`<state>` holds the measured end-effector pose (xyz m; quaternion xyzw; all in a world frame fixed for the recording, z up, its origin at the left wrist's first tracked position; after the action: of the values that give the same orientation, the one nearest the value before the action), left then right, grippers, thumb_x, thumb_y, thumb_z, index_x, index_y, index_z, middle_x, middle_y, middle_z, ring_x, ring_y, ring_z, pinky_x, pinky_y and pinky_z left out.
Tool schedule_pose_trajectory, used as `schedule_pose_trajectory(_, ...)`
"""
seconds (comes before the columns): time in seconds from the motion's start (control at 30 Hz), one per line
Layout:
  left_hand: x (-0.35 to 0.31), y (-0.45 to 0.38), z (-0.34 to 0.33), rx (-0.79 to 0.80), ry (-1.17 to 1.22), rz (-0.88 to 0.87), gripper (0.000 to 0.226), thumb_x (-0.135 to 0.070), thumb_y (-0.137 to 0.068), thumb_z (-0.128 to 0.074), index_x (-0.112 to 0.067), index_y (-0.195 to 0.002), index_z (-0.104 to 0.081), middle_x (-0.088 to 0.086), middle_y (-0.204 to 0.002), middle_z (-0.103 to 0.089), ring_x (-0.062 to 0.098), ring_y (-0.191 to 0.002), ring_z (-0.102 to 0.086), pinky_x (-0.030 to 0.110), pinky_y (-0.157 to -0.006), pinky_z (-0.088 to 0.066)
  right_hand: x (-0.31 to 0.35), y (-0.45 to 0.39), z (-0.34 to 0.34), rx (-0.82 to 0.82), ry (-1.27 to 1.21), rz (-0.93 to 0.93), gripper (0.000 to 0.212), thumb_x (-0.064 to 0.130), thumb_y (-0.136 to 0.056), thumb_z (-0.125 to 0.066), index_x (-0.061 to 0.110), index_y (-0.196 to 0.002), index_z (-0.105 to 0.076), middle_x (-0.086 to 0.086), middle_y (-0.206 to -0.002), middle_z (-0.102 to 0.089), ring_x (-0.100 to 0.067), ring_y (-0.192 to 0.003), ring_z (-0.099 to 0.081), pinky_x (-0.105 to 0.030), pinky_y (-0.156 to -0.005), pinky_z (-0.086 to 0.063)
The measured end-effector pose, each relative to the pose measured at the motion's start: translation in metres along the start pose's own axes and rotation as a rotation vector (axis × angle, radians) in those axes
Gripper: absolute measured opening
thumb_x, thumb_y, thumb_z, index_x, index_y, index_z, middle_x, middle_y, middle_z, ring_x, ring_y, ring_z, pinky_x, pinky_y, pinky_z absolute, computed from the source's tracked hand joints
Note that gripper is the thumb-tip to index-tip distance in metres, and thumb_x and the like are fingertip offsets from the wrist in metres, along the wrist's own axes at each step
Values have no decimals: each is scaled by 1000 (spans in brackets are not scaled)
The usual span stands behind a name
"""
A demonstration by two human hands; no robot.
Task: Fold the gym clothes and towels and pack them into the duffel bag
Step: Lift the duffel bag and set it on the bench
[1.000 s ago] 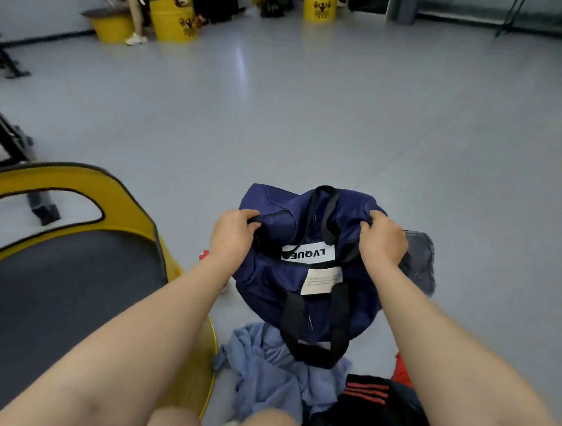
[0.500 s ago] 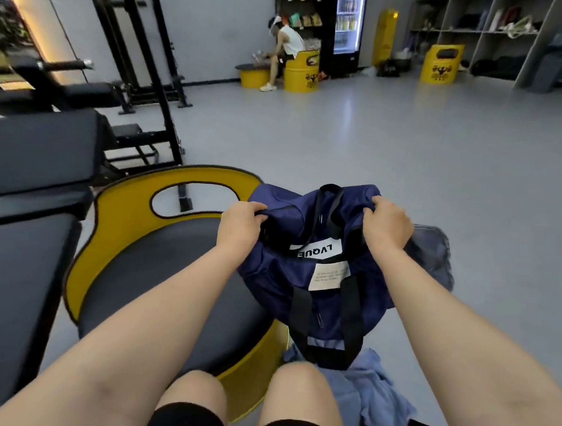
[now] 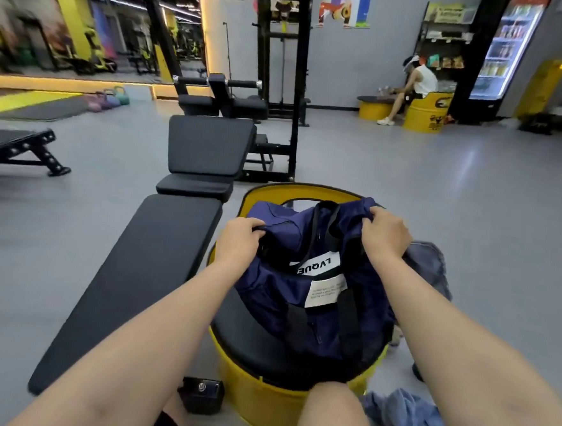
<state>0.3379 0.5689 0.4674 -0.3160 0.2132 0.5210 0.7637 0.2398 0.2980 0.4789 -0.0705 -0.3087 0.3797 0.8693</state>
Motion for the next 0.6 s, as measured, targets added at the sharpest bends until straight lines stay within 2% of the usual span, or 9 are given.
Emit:
schedule_pose_trajectory(0.2, 88, -2, 70, -128, -41, 147, 26, -22, -93, -58, -21, -117, -67, 1, -120, -65, 23, -113, -58, 31, -95, -43, 128, 4, -49, 64, -39, 174, 29, 18, -96, -45, 19, -119, -63, -15, -120, -63, -37, -112, -56, -38, -86, -44)
schedule_pose_trajectory(0.4, 163, 2, 122, -246, -44, 301, 27, -24, -93, -57, -23, -119, -65, 2, -120, -64, 24, -112, -57, 31, -94, -41, 232, 15, -99, 144, -56, 322, 28, 16, -94, -46, 19, -115, -64, -16, -116, -64, -37, -108, -58, -36, -81, -44)
schedule_pose_trajectory(0.6, 236, 14, 155, -343, -11, 408, 26, -19, -94, -55, -14, -117, -66, 5, -114, -67, 25, -105, -60, 24, -83, -40, 330, 34, -153, 206, -100, 457, 31, 11, -93, -44, 20, -114, -64, -14, -114, -65, -37, -107, -58, -35, -77, -40)
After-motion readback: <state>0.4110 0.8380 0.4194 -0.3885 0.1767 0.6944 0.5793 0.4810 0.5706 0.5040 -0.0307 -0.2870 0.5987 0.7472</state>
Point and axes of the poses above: each hand's wrist, its own y-axis away from the middle knuckle, its own z-axis out of the back of the hand, x = y × z, the point moved 8 cm from there along -y, towards the middle knuckle
